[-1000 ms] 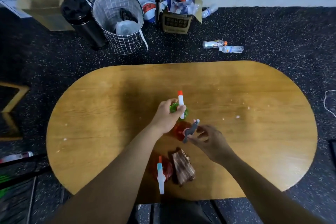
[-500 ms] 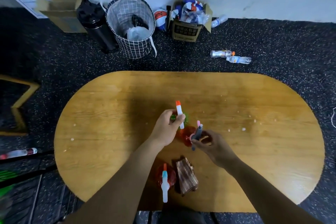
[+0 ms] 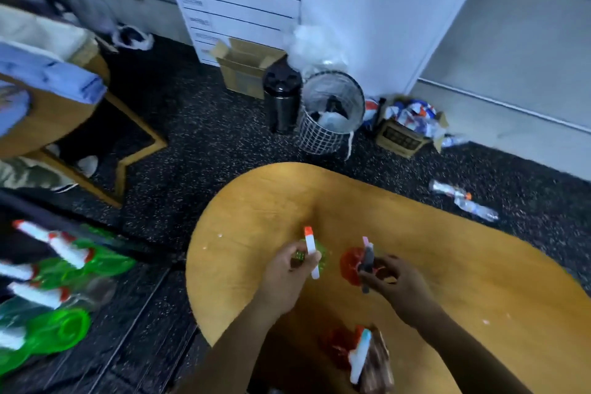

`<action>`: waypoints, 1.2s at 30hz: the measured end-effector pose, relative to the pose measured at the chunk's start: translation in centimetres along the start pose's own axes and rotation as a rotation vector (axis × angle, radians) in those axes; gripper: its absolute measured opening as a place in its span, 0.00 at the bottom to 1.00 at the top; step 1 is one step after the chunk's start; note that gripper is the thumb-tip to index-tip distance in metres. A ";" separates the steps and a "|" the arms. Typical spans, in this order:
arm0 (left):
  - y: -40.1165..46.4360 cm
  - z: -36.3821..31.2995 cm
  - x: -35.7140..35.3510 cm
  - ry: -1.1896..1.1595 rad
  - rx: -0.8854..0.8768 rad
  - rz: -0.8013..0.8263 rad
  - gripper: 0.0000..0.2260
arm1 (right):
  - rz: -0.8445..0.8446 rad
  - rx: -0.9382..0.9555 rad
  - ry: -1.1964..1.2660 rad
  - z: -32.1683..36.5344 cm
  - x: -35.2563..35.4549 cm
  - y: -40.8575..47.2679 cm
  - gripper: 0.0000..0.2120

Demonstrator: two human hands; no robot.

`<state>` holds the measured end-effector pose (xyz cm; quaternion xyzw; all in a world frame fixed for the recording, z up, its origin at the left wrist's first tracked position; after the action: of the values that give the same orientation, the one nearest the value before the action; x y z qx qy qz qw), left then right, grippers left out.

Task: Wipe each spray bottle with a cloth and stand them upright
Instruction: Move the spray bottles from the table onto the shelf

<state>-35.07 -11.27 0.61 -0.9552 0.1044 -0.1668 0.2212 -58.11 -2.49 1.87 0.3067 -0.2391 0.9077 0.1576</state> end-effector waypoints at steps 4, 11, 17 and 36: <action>-1.9 1.1 7.2 -0.098 -0.007 -0.073 0.08 | 0.107 0.128 -0.082 6.9 -4.1 -1.0 0.12; -5.4 5.7 21.8 -0.192 -0.037 -0.310 0.13 | 0.303 0.262 -0.089 19.2 -15.1 -5.3 0.02; -10.4 11.0 33.4 -0.201 -0.080 -0.528 0.09 | 0.546 0.328 -0.014 26.8 -25.7 -10.3 0.26; -22.9 28.4 51.7 -0.434 0.229 -1.018 0.15 | 0.991 0.578 -0.216 37.6 -50.7 -23.4 0.12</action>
<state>25.85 5.78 1.13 -0.8674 -0.4361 -0.0624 0.2313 8.73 -9.95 3.94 0.2794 -0.1112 0.8653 -0.4011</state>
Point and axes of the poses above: each hand's wrist, its own y-axis towards the middle knuckle, its own x-axis out of the back of the hand, z = x × y, the point moved 7 cm from there along y, towards the middle knuckle, and after that the axes turned 14 degrees about -z, right-handed, at the moved point
